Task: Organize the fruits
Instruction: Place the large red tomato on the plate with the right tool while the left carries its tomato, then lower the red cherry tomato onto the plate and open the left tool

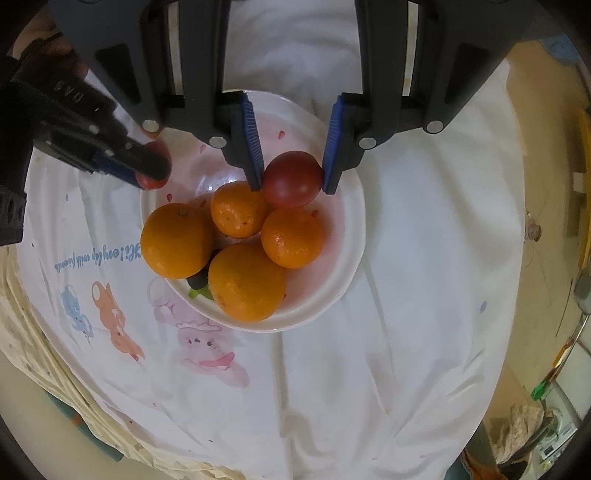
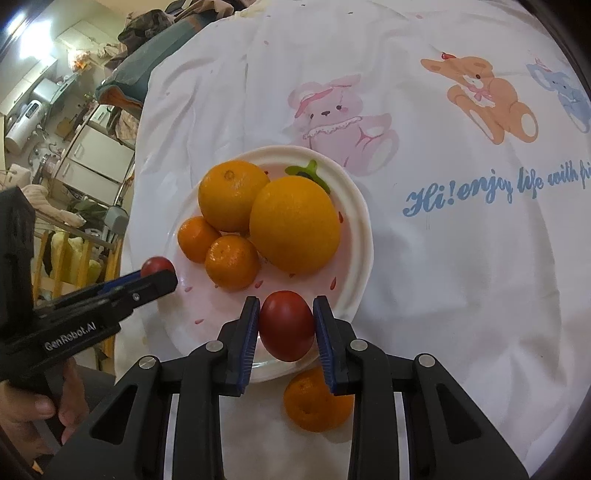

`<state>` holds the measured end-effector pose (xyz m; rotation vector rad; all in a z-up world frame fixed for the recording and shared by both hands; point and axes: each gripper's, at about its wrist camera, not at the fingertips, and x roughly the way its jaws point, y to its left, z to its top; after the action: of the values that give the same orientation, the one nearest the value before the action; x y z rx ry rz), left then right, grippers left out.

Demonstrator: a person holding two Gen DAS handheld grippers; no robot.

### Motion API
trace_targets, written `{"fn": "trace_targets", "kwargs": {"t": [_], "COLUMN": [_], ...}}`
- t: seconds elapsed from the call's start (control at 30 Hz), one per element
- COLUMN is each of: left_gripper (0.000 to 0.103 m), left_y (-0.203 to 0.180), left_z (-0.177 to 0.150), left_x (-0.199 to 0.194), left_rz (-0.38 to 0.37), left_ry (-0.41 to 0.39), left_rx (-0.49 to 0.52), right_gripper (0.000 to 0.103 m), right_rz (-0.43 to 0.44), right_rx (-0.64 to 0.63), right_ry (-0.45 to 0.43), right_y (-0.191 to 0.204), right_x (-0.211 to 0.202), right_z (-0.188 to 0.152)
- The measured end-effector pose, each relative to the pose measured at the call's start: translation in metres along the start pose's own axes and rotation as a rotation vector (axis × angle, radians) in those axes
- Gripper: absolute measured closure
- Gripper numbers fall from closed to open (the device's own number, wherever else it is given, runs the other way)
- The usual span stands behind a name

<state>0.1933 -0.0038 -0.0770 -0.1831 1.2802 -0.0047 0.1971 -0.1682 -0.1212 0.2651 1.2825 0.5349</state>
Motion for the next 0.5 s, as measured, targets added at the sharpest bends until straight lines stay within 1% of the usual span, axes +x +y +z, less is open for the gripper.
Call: {"fn": "trace_targets", "kwargs": {"t": [0.13,0.3,0.5], "left_gripper": [0.075,0.075,0.075], "left_y": [-0.006,-0.004,-0.007], "left_z": [0.001,0.002,-0.001], "left_x": [0.003,0.008,0.01], "left_rz": [0.008,0.017,0.038], "left_ry": [0.005,0.021,0.028], "left_rx": [0.013,-0.001,0.013], "right_gripper": [0.071,0.071,0.069], "right_rz": [0.001,0.015,0.059], "right_rx": [0.003,0.019,0.049], "right_ry": [0.012,0.009,-0.009], "right_y": [-0.001,-0.002,-0.003], "right_x": [0.003,0.0,-0.007], "right_z": [0.0,0.0,0.004]}}
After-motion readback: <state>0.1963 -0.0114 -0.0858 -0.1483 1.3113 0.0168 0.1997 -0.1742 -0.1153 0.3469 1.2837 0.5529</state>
